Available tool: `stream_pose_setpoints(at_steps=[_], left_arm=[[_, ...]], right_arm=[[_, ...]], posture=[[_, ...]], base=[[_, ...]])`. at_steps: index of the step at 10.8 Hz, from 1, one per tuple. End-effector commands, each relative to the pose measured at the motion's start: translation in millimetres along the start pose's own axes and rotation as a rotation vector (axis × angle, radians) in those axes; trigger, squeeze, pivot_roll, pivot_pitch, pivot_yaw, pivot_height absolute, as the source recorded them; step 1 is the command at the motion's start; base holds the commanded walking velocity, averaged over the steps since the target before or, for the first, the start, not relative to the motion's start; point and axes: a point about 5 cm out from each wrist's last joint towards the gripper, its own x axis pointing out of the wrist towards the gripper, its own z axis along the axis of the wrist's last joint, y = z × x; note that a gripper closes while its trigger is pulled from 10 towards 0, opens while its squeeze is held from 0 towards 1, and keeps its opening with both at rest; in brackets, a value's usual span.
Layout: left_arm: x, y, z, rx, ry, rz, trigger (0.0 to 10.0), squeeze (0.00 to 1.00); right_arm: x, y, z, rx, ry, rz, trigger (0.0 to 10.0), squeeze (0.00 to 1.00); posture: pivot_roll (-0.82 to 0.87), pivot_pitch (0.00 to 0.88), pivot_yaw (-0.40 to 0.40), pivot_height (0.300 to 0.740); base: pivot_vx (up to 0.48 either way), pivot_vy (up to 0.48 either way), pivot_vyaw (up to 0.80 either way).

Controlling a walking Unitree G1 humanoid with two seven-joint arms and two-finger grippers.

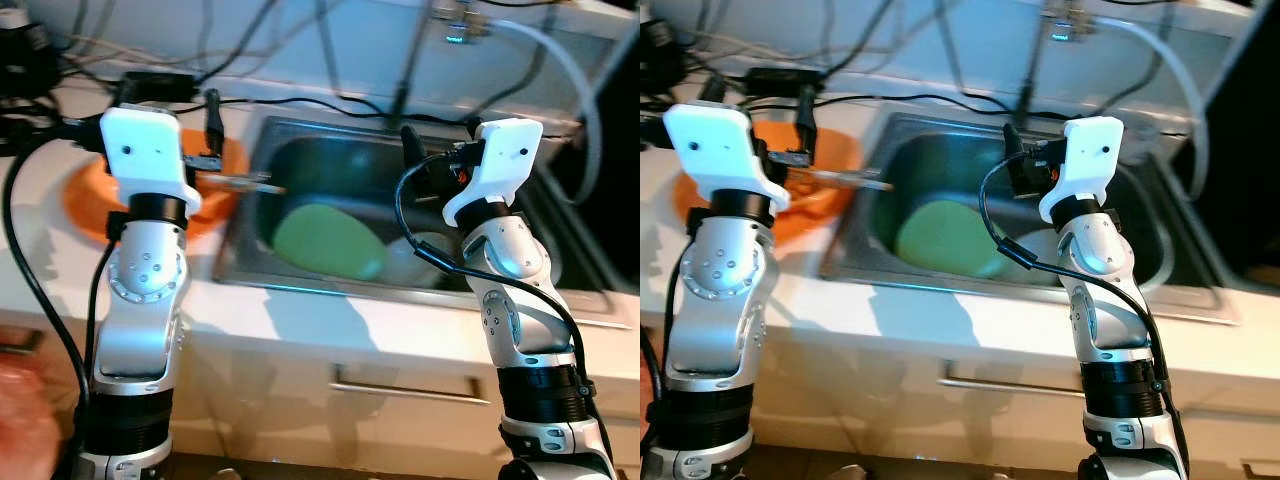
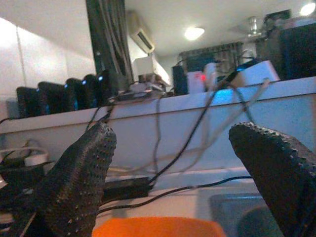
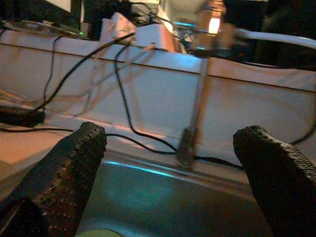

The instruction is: Kitchen organization

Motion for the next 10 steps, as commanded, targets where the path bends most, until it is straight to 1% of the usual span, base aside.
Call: stream_pose_setpoints(at_steps=[1, 3, 4, 6, 9, 10], left_arm=[[3.0, -4.4, 7.0, 0.0, -0.027, -0.005, 10.0, 0.0], [5.0, -2.7, 6.8, 0.004, -0.027, 0.003, 10.0, 0.0], [5.1, -2.1, 6.7, 0.004, -0.023, 0.008, 10.0, 0.0], [4.6, -0.5, 4.6, -0.001, -0.009, 0.017, 10.0, 0.0], [0.6, 2.4, -13.3, 0.0, 0.07, 0.051, 10.0, 0.0], [-0.5, 3.0, -18.3, -0.002, 0.092, 0.058, 10.0, 0.0]], right_arm=[[-2.3, -4.0, 2.1, -0.015, -0.01, -0.019, 10.0, 0.0], [-1.3, -2.4, 3.2, -0.016, -0.013, -0.012, 10.0, 0.0], [-2.0, -1.5, 2.3, -0.015, -0.008, -0.007, 10.0, 0.0], [-2.7, -0.1, 1.5, -0.013, -0.002, 0.0, 10.0, 0.0], [-3.6, 2.7, 1.3, -0.01, 0.001, 0.017, 10.0, 0.0], [-3.8, 3.6, 1.5, -0.008, -0.001, 0.023, 10.0, 0.0]], posture=[[-0.01, 0.012, -0.059, 0.74], [0.0, 0.013, -0.058, 0.74], [0.0, 0.017, -0.06, 0.74], [0.0, 0.021, -0.059, 0.74], [-0.01, 0.026, -0.058, 0.74], [-0.01, 0.027, -0.059, 0.74]], base=[[0.0, -0.401, 0.0], [0.0, 0.0, 0.0], [0.0, -0.304, 0.0], [0.0, 0.0, 0.0], [0.0, 0.0, 0.0], [0.0, 0.0, 0.46]])
